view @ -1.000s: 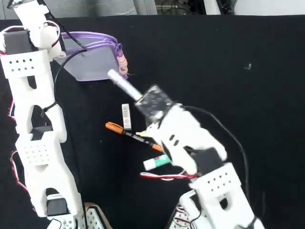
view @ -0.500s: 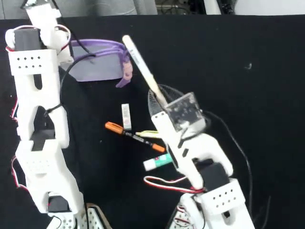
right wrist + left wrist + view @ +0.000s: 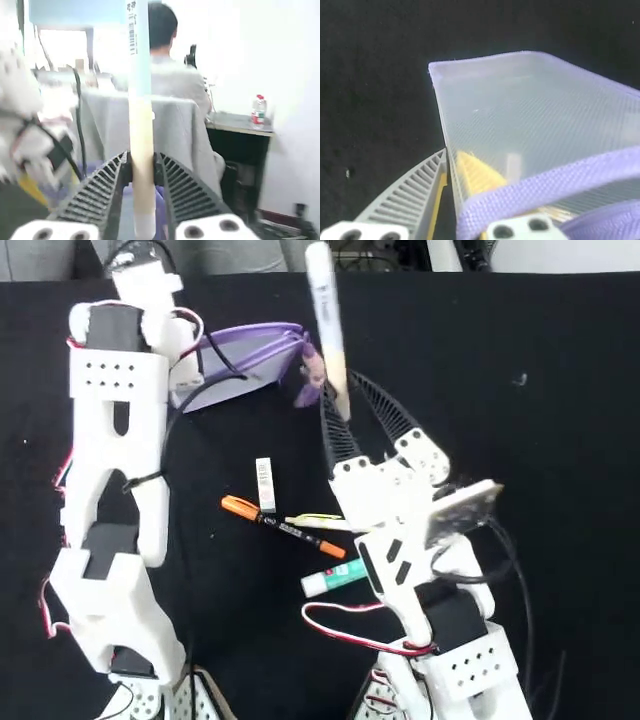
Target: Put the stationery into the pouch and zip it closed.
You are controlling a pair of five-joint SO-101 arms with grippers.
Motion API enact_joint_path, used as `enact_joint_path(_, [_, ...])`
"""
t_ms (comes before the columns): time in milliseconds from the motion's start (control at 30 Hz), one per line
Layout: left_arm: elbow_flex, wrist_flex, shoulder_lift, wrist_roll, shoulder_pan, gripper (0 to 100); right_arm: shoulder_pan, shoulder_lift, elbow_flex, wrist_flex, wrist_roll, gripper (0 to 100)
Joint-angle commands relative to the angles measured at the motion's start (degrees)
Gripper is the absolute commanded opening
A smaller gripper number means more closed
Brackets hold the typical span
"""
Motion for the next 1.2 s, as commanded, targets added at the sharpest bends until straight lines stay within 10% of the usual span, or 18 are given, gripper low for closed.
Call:
enact_joint_path(0, [2.2, 0.5, -1.4, 1.1, 3.6, 3, 0.8, -0.7, 0.4, -6.2, -7.8, 1.1])
enact_joint_path(733, [2.6, 0.5, -0.9, 1.1, 3.0, 3, -5.7, 32.5, -2.4, -42.9, -8.8, 1.1])
enact_joint_path(1167, [2.6, 0.5, -1.3, 1.1, 3.3, 3, -4.8, 43.0, 0.0, -46.0, -9.0, 1.1])
